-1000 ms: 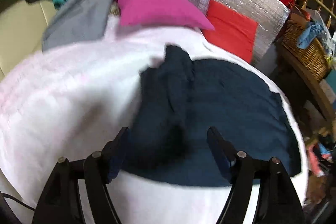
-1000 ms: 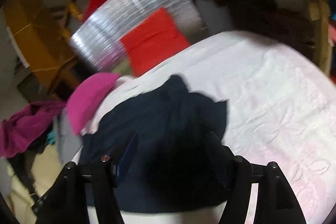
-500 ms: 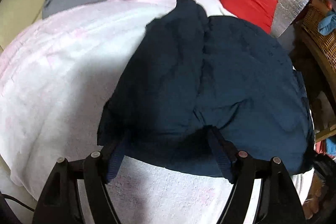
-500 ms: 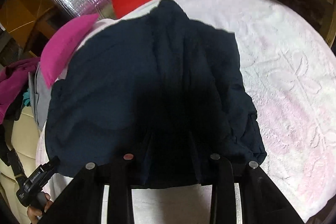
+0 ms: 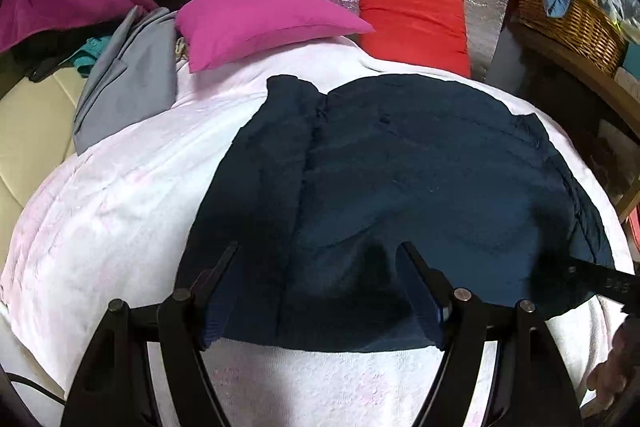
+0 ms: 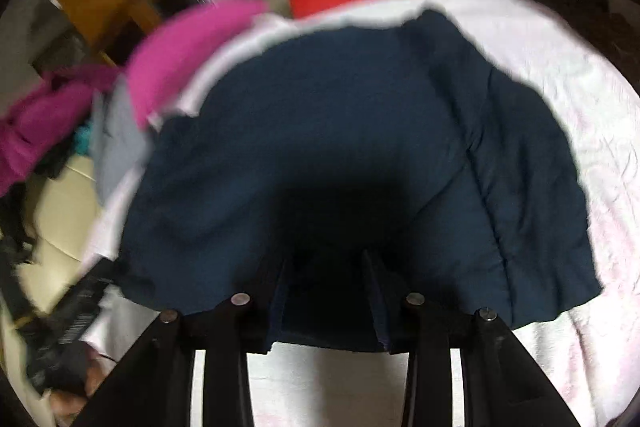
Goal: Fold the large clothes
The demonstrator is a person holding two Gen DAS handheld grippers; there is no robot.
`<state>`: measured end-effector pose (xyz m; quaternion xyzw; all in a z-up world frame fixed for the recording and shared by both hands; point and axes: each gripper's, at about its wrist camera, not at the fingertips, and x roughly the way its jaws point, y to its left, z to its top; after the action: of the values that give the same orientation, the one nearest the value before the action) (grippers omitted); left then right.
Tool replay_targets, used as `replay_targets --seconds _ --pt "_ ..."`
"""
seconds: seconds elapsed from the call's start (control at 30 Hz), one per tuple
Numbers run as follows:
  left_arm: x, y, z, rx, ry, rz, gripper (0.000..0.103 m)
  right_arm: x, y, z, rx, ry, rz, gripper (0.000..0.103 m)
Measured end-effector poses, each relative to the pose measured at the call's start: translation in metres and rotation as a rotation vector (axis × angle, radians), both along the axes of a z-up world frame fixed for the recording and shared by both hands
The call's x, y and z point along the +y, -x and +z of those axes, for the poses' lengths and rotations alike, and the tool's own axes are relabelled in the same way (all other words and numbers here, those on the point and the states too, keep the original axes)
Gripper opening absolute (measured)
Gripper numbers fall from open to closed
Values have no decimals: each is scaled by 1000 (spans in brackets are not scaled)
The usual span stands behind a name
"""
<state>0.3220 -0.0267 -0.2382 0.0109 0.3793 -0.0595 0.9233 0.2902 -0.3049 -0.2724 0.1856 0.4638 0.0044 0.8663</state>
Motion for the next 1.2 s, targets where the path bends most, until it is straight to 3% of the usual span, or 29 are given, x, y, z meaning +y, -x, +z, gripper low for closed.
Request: replay_targets --seconds 0.13,0.27,0.43,0.57,0.77,0.97,1.03,1.1,1.2 --pt "-10 0 3 -31 -40 -19 77 2 -5 4 10 -3 10 42" --pt "-17 -1 7 -54 -61 -27 77 -2 6 20 -61 -44 17 42" --pt "-22 -3 8 -63 -74 -32 77 -14 12 37 -126 1 -30 42" --pt "-27 -4 7 -63 -90 -42 77 -35 12 36 -113 2 -85 42" --pt "-34 -10 -2 -33 -123 -51 77 -51 -2 8 13 -8 -109 43" --pt "-33 -16 -6 -5 -141 -58 77 -58 8 24 -45 -14 -101 43" --pt "-20 -16 1 -23 -120 -37 77 -70 18 35 -98 -5 -131 49" --pt "-5 -18 8 -47 -112 -3 79 -91 28 44 -147 18 -202 76" --pt "29 -31 8 -34 -111 108 79 -126 34 43 -161 15 -298 78"
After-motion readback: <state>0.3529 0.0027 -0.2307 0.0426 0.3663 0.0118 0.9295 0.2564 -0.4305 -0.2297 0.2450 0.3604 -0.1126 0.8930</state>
